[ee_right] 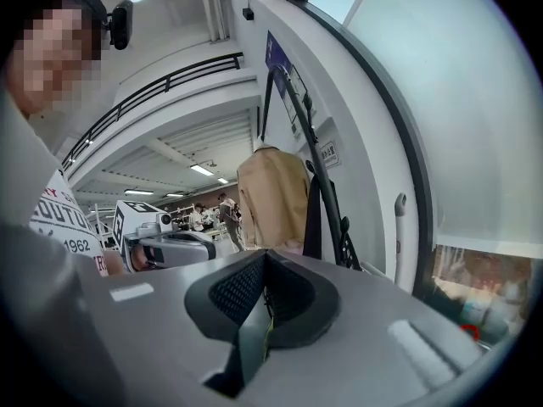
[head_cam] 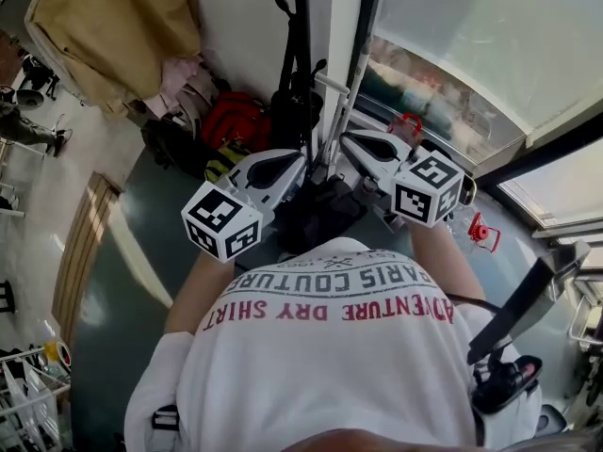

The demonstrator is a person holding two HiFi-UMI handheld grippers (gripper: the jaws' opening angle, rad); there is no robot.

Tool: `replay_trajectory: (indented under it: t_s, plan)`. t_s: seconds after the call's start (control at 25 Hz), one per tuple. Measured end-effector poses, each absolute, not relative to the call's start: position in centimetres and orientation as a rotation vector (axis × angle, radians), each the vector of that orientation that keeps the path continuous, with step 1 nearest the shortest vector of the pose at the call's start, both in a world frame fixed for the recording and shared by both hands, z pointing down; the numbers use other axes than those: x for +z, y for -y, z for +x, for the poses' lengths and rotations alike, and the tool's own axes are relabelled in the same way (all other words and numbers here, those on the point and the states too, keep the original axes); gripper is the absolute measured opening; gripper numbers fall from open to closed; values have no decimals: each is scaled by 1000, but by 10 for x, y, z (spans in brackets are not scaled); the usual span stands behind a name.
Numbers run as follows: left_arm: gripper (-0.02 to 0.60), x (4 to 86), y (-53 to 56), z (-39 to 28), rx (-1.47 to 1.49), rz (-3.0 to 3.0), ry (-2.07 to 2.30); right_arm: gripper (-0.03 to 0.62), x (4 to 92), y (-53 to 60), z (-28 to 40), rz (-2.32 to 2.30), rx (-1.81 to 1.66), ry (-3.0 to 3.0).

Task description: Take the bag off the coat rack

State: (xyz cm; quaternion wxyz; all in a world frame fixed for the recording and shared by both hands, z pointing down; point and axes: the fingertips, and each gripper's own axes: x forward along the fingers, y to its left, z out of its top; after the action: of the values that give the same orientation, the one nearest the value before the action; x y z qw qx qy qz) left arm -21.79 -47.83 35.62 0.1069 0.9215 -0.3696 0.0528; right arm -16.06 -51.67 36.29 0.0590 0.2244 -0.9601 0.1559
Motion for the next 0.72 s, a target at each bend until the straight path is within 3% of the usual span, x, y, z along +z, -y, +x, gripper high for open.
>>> replay_trajectory:
  t_s: [0.52,0.72]
  plan:
    - [6,313,577,-247,134,2783,1178,-3,372,554,-156,778,511,2872]
    - [128,300,627,-258,170,2783,1329,-3,370,562,-140,837,509,2863]
